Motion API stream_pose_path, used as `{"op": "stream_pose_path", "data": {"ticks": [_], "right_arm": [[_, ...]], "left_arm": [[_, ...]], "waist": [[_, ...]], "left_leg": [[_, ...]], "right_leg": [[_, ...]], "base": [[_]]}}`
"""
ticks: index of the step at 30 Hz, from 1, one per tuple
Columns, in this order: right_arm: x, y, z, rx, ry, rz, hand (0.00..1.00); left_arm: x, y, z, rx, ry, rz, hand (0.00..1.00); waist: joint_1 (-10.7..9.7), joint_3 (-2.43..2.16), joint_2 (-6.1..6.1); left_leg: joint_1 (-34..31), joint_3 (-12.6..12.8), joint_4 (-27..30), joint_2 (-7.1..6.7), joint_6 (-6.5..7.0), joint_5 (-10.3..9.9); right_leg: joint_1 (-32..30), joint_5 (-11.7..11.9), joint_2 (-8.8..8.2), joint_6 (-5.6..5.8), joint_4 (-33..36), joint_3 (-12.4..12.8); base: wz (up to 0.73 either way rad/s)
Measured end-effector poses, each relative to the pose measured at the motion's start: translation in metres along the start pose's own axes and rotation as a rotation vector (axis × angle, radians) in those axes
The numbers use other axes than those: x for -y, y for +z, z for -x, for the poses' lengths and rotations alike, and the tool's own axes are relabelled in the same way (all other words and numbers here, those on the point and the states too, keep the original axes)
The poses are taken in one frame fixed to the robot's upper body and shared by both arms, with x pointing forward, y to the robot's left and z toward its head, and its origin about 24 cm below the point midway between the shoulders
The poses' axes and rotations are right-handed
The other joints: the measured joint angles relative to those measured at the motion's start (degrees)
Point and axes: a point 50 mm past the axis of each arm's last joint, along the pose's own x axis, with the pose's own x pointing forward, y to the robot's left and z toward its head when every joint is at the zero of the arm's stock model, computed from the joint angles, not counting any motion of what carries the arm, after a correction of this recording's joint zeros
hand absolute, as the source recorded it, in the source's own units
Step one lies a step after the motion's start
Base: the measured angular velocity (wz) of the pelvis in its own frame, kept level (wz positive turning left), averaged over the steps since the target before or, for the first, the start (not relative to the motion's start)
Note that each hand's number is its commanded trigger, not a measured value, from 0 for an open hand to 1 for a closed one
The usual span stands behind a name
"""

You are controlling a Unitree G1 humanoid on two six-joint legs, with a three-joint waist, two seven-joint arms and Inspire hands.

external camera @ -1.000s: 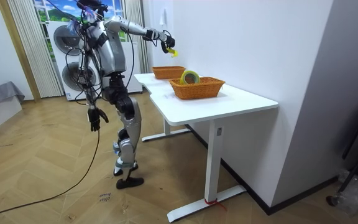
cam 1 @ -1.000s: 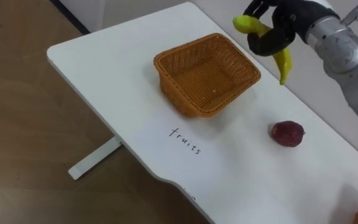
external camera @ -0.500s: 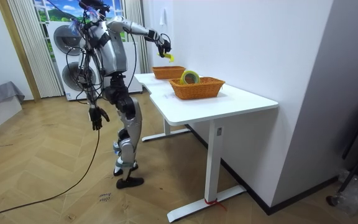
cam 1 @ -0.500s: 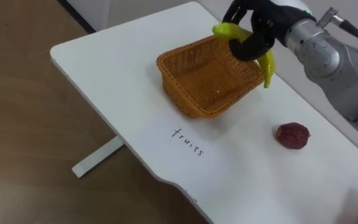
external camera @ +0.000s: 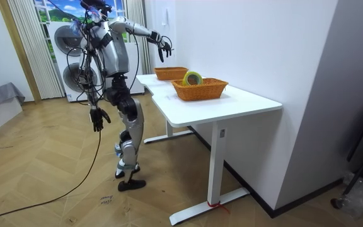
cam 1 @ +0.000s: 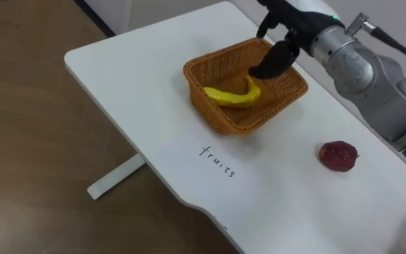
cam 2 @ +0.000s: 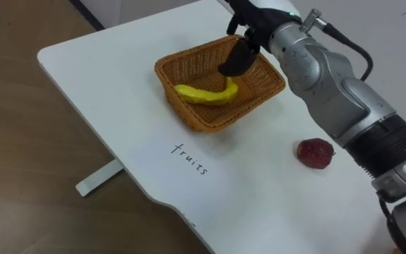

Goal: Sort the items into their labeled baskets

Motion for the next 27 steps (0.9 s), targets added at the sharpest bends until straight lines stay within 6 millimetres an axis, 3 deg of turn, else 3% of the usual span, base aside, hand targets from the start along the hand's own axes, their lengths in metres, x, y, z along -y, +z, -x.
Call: {"op": "stream_pose_path", "data": {"ticks": [13, 17, 23, 27], "right_arm": [[0.000, 0.000, 0.000, 0.000, 0.001, 0.000, 0.00], [0.001, 0.000, 0.000, 0.000, -0.001, 0.001, 0.00], [0.009, 0.001, 0.001, 0.008, -0.029, -0.023, 0.00], [0.028, -0.007, 0.007, -0.010, -0.112, -0.078, 0.00]], "left_arm": [[0.003, 0.003, 0.000, 0.012, -0.011, -0.013, 0.00], [0.003, 0.001, 0.000, 0.008, -0.011, -0.013, 0.00], [0.005, -0.006, 0.001, -0.020, 0.003, 0.015, 0.00], [0.011, -0.010, 0.001, -0.032, 0.000, 0.029, 0.00]], "waist": [[-0.4, -0.08, -0.10], [-0.8, -0.33, -0.41], [-3.8, -0.38, -0.13], [-5.7, -0.66, 1.17]], "left_leg": [[0.5, 0.5, 0.0, 0.07, 0.01, 0.0], [0.6, 0.4, 0.0, 0.07, 0.02, 0.0], [0.7, 0.2, 0.4, -0.05, 0.10, 0.0], [1.1, 0.7, 0.5, -0.05, 0.26, 0.0]], "right_leg": [[0.3, 0.0, -0.05, 0.01, 0.0, 0.2], [0.5, 0.0, -0.03, 0.01, 0.0, 0.2], [1.0, 0.0, -0.02, 0.01, 0.0, 0.8], [1.1, 0.1, -0.10, 0.22, 0.1, 1.8]], "base": [[-0.01], [0.00], [0.03], [-0.06]]}}
